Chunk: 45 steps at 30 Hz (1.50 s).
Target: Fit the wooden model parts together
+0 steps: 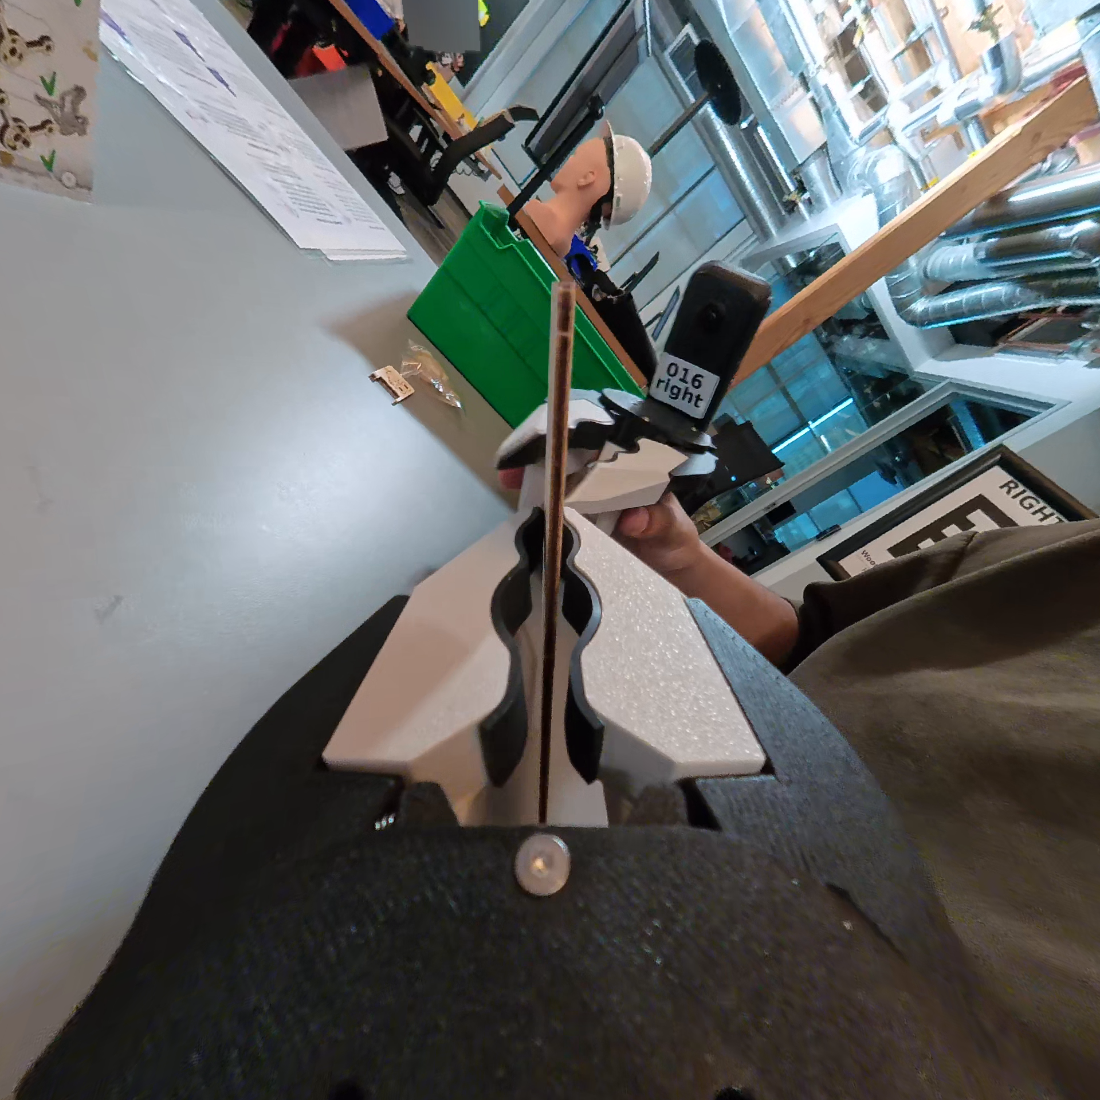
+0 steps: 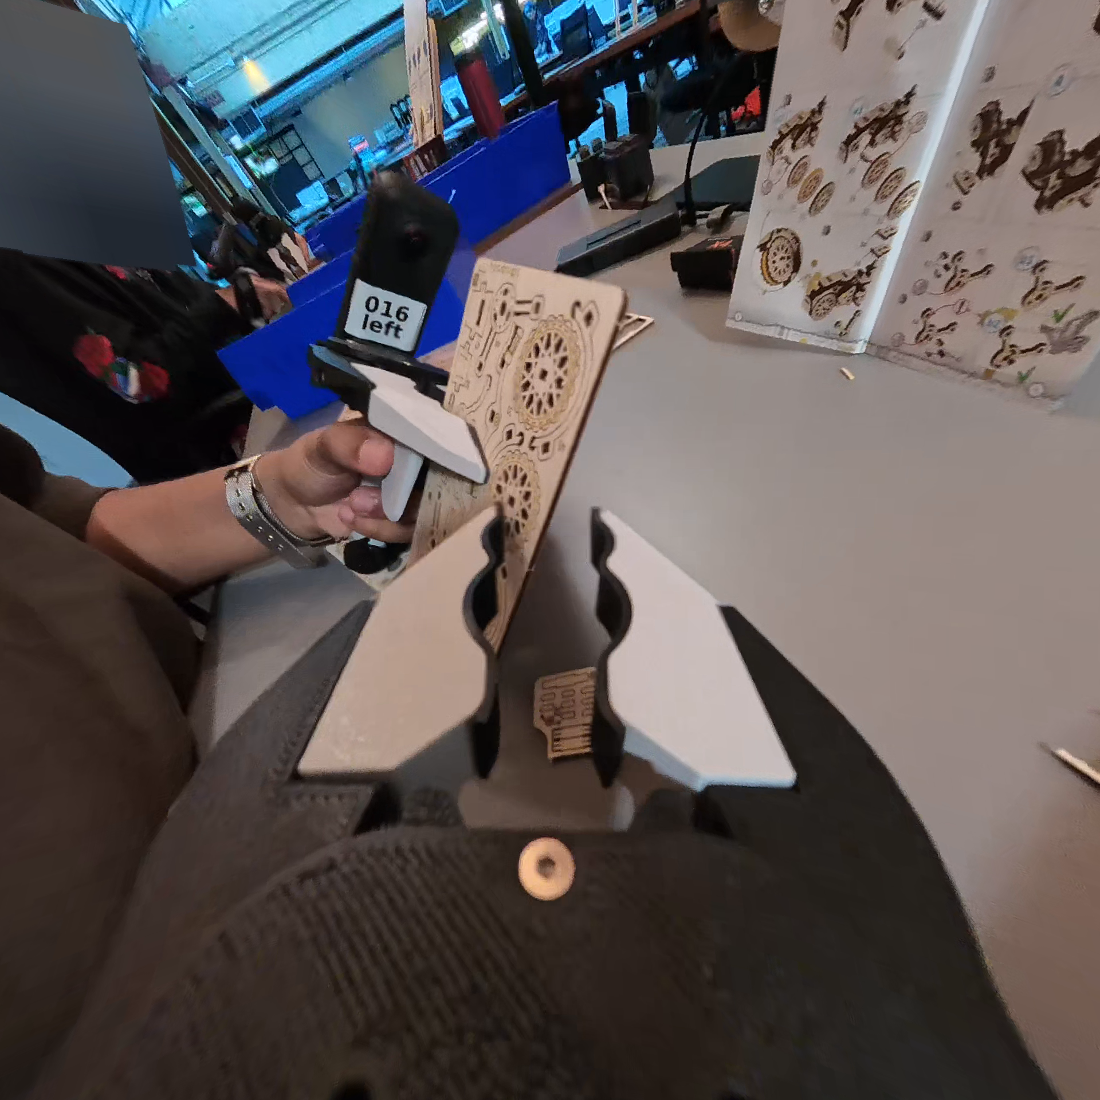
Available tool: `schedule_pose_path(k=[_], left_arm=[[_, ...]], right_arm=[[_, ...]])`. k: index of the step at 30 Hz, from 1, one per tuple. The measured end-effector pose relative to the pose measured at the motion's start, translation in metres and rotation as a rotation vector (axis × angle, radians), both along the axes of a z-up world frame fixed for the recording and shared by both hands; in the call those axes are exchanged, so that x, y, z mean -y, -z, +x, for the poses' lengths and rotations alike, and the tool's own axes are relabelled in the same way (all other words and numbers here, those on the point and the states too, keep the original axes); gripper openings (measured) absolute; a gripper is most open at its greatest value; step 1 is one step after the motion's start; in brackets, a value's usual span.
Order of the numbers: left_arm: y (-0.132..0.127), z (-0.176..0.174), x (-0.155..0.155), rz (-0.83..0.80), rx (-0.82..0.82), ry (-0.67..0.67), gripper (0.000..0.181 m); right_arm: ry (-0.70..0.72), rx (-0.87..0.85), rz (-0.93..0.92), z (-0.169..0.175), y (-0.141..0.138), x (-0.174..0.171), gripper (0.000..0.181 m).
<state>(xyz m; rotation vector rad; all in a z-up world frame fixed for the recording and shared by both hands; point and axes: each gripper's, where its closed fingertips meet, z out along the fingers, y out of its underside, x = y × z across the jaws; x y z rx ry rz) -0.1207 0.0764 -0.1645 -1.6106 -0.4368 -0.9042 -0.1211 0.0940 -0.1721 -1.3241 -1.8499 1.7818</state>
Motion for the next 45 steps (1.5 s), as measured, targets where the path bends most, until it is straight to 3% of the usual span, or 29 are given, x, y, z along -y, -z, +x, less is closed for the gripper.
schedule_pose_path(k=[1, 3, 8, 19, 20, 21, 28, 33, 38, 41, 45], left_arm=[[-0.001, 0.001, 0.000, 0.005, 0.002, 0.005, 0.000], [-0.001, 0.002, -0.001, 0.002, -0.008, 0.005, 0.000], [0.005, 0.007, -0.005, -0.033, -0.054, 0.004, 0.000], [0.016, 0.002, -0.008, -0.096, -0.061, -0.046, 0.000], [0.013, 0.005, -0.007, -0.072, -0.058, -0.023, 0.000], [0.018, 0.007, -0.009, -0.109, -0.070, -0.030, 0.000], [0.016, 0.003, -0.012, -0.097, 0.009, -0.049, 0.000], [0.013, -0.005, -0.009, -0.086, 0.036, -0.069, 0.000], [-0.008, -0.022, 0.002, -0.023, 0.126, -0.095, 0.000], [-0.010, -0.052, 0.020, -0.065, 0.121, -0.179, 0.000], [0.014, -0.080, 0.038, -0.237, 0.127, -0.206, 0.000]], right_arm=[[0.001, 0.008, -0.028, -0.001, -0.001, -0.001, 0.038], [-0.015, 0.032, -0.103, -0.001, -0.003, 0.000, 0.039], [-0.061, 0.112, -0.180, 0.001, 0.003, 0.009, 0.016], [0.001, 0.203, -0.193, -0.004, 0.016, 0.005, 0.015], [0.040, 0.228, -0.168, -0.006, 0.022, 0.001, 0.003], [0.065, 0.226, -0.116, -0.008, 0.026, -0.002, 0.002], [0.065, 0.212, -0.151, -0.008, 0.020, -0.004, 0.004], [0.042, 0.207, -0.204, -0.004, 0.011, -0.010, 0.018], [0.066, 0.140, -0.250, -0.003, -0.003, -0.029, 0.018], [0.073, 0.125, -0.195, 0.000, -0.004, -0.037, 0.016], [0.015, 0.147, 0.056, 0.007, 0.018, -0.028, 0.017]])
